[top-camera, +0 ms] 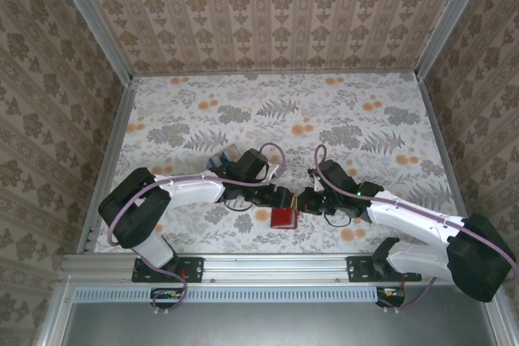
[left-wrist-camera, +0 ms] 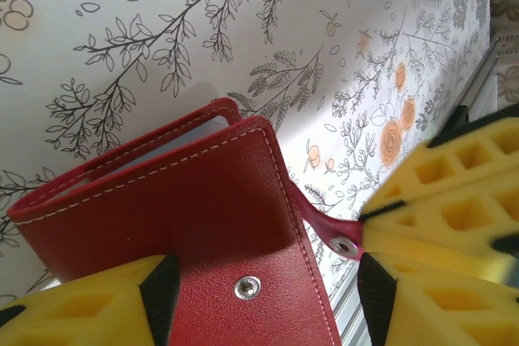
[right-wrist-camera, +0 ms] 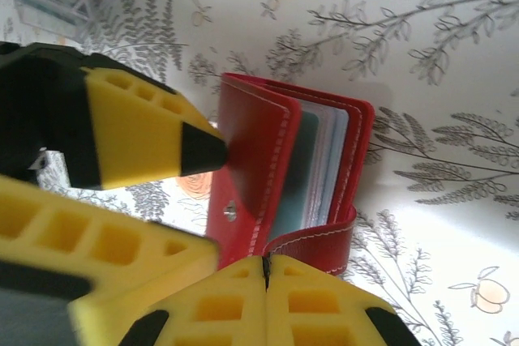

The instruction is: Put the credit cards into the card holder

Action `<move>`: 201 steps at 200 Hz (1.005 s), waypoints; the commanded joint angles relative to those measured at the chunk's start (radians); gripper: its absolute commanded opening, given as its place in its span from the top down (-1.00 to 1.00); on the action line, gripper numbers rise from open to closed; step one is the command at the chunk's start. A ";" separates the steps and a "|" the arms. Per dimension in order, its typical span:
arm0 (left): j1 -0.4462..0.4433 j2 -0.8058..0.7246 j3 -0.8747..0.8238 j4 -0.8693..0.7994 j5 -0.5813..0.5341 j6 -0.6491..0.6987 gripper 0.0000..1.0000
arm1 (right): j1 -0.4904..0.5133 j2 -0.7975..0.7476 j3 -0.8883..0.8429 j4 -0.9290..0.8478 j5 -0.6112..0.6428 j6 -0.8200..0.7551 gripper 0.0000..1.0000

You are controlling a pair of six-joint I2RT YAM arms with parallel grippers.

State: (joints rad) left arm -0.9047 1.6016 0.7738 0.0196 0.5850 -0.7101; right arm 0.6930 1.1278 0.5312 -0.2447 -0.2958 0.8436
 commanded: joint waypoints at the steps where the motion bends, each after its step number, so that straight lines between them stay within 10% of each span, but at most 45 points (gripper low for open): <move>1: 0.033 -0.065 -0.018 -0.040 0.013 0.037 -0.28 | -0.016 -0.006 -0.014 0.019 -0.037 0.016 1.00; 95: 0.047 -0.260 -0.142 -0.119 -0.195 0.104 0.24 | -0.041 -0.016 0.000 -0.008 -0.064 -0.008 1.00; 201: -0.068 0.057 -0.013 -0.027 -0.173 0.173 0.23 | -0.044 0.021 0.036 -0.025 -0.107 -0.023 1.00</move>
State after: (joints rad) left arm -0.9562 1.6047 0.7223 -0.0383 0.4068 -0.5713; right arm 0.6567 1.1477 0.5278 -0.2451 -0.3756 0.8391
